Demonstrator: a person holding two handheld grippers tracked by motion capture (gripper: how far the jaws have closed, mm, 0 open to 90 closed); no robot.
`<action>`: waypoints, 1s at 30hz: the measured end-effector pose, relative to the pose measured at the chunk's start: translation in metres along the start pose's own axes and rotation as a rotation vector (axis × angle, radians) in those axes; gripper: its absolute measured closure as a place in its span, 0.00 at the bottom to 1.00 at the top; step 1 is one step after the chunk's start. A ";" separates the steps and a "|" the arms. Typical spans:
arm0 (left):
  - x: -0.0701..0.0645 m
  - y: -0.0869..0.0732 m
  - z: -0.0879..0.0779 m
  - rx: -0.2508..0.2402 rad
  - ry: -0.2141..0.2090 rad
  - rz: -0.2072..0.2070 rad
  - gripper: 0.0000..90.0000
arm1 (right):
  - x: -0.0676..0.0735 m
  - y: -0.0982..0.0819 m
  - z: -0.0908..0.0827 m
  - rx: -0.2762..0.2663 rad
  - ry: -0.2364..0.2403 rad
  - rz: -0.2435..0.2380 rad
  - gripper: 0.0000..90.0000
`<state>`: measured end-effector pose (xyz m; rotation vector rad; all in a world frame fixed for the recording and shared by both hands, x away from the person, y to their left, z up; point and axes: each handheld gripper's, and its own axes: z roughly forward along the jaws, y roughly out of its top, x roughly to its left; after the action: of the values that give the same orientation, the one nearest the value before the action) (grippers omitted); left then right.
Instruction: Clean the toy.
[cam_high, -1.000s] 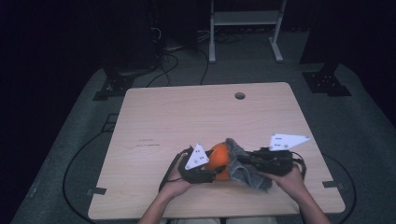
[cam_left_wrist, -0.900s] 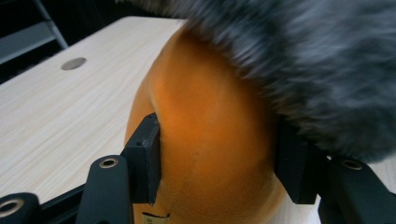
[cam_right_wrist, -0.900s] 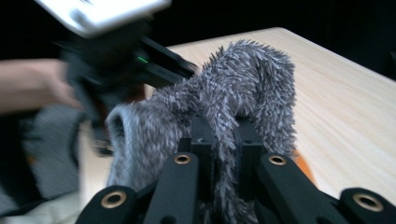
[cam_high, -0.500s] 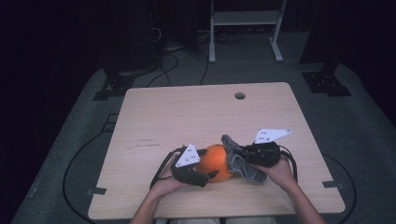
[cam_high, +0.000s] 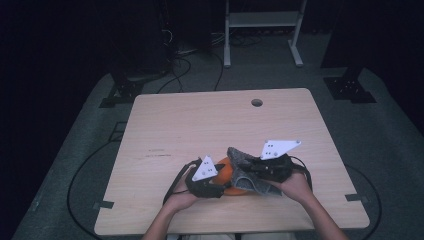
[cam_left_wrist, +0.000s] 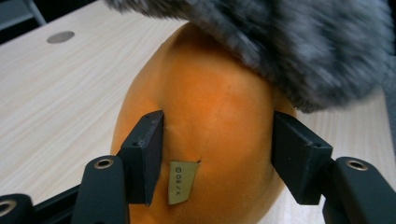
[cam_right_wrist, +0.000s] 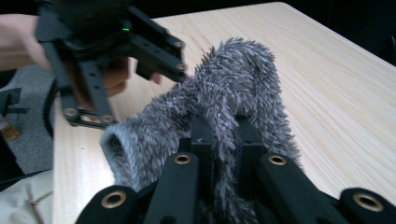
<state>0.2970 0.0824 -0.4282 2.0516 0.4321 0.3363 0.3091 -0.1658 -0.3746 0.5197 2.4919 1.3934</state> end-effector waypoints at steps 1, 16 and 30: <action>0.000 -0.001 0.000 0.007 -0.012 0.000 0.43 | -0.004 -0.001 -0.001 0.004 -0.008 0.013 0.90; 0.009 -0.005 0.005 -0.036 -0.115 -0.136 0.34 | -0.006 -0.045 -0.014 0.004 0.094 0.067 0.90; -0.008 -0.008 -0.003 0.078 -0.143 -0.022 0.37 | -0.011 -0.065 -0.024 0.013 0.045 0.137 0.90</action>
<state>0.2875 0.0852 -0.4343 2.1287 0.3853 0.1602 0.2976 -0.2204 -0.4170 0.6812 2.5452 1.4540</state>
